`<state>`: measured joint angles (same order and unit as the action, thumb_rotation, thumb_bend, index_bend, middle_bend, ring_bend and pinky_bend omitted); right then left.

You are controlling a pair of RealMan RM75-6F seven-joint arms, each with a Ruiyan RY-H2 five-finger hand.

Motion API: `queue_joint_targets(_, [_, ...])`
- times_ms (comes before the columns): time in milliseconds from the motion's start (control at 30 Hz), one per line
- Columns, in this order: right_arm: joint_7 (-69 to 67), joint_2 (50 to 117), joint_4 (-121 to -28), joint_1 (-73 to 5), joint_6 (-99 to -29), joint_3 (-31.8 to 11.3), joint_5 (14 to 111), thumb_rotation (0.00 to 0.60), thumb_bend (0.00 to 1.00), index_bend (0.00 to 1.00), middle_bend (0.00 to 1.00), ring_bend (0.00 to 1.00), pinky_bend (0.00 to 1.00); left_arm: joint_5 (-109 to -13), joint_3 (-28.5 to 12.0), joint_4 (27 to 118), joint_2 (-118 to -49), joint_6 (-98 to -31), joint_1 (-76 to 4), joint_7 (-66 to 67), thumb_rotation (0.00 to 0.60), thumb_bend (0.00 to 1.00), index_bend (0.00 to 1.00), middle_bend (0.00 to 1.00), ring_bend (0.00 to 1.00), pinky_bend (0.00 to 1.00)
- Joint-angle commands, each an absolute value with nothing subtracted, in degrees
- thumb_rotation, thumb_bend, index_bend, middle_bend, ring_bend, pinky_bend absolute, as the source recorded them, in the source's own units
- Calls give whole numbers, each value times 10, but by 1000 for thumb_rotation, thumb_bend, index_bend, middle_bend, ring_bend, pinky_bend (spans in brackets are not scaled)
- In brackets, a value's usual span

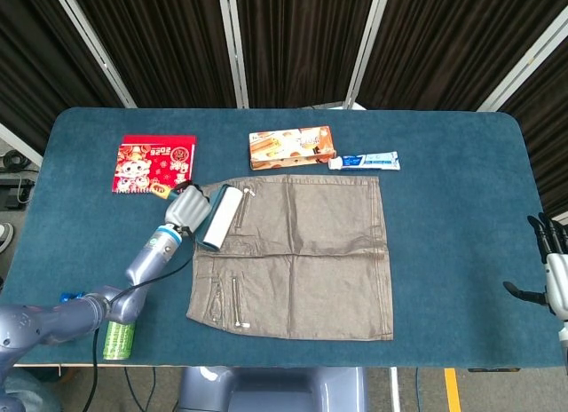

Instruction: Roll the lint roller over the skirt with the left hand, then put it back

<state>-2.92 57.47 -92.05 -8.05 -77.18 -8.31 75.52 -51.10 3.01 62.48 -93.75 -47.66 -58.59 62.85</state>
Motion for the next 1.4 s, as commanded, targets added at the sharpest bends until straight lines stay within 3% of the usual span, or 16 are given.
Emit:
queue_joint_targets(33, [-28,575,-921,-81,-771,-83,756,600,0,0,0,0,0,-517,33,618,-926,-480,-573,609,600,956,640,450,384,447])
queue_joint_targets(367, [-21,577,-926,-82,-773,-80,761,600,0,0,0,0,0,-537,38,599,-902,-482,-522,522,600,946,629,437,376,435])
queue_joint_targets(433, [-19,577,-927,-82,-775,-80,763,600,0,0,0,0,0,-540,37,598,-899,-481,-508,495,600,910,596,406,347,391])
queue_joint_targets(467, [-19,577,-928,-81,-776,-80,763,600,0,0,0,0,0,-537,34,600,-898,-482,-501,484,600,858,552,360,305,329])
queue_joint_targets(533, [-18,576,-929,-81,-778,-80,765,600,0,0,0,0,0,-500,23,621,-892,-478,-487,476,600,595,378,187,149,153])
queue_joint_targets(567, [-18,576,-930,-81,-779,-79,766,600,0,0,0,0,0,-482,19,638,-885,-482,-484,486,600,372,233,84,62,64])
queue_joint_targets(600, [-17,576,-931,-80,-779,-79,766,600,0,0,0,0,0,-469,16,654,-879,-492,-481,496,600,173,108,20,12,16])
queue_joint_targets(667, [-15,576,-933,-80,-780,-78,769,600,0,0,0,0,0,-445,5,694,-865,-523,-472,508,600,18,5,0,0,0])
queue_joint_targets(1133, [-26,568,-944,-74,-796,-75,788,600,0,0,0,0,0,-517,-61,937,-725,-700,-341,257,600,0,0,0,0,0])
queue_joint_targets(1400, [-30,562,-951,-74,-798,-73,794,600,0,0,0,0,0,-627,-17,1036,-685,-852,-231,198,600,0,0,0,0,0])
